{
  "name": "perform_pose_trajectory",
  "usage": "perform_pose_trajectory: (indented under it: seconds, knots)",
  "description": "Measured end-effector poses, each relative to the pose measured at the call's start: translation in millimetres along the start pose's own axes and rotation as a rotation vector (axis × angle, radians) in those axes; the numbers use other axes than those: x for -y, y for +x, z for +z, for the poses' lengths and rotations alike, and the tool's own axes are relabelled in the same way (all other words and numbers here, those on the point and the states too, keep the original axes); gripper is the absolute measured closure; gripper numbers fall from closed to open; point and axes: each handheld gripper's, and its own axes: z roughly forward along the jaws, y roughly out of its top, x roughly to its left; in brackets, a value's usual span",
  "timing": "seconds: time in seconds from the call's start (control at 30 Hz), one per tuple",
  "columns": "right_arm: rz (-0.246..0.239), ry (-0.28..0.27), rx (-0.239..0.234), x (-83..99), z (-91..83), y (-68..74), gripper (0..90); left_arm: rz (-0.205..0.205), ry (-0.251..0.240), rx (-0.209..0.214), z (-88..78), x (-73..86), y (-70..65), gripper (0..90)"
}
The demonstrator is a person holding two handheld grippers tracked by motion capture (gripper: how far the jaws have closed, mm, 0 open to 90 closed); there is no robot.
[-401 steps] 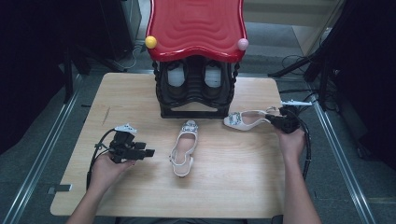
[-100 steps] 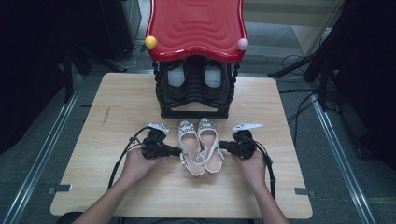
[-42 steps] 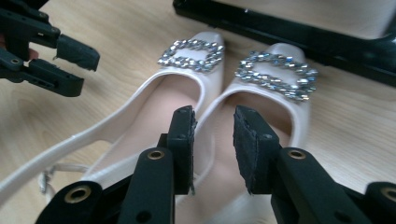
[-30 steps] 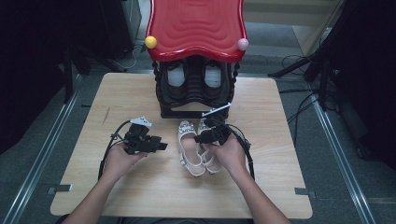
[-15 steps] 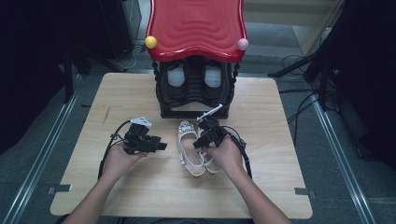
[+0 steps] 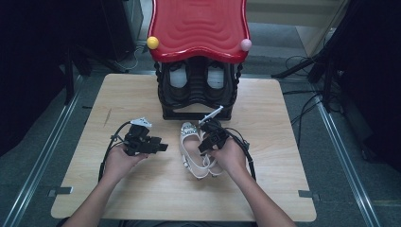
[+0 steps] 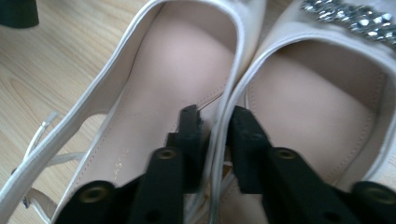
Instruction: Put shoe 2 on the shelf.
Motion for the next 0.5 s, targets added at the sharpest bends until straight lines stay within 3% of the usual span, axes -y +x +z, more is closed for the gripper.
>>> perform_pose_trajectory:
  seconds: [0.1, 0.3, 0.5]
  knots:
    - [0.021, 0.009, -0.007, -1.2, 0.2, -0.6, 80.3, -0.001, -0.002, -0.003, 0.1, 0.1, 0.1, 50.0]
    - [0.003, 0.013, 0.027, -2.6, 0.2, 3.3, 83.9, -0.003, -0.005, -0.005, -0.6, 0.2, 1.5, 49.7]
    - [-0.002, 0.023, 0.005, -3.8, -1.7, -0.5, 85.2, -0.005, -0.005, -0.015, -3.0, 0.7, 4.9, 49.6]
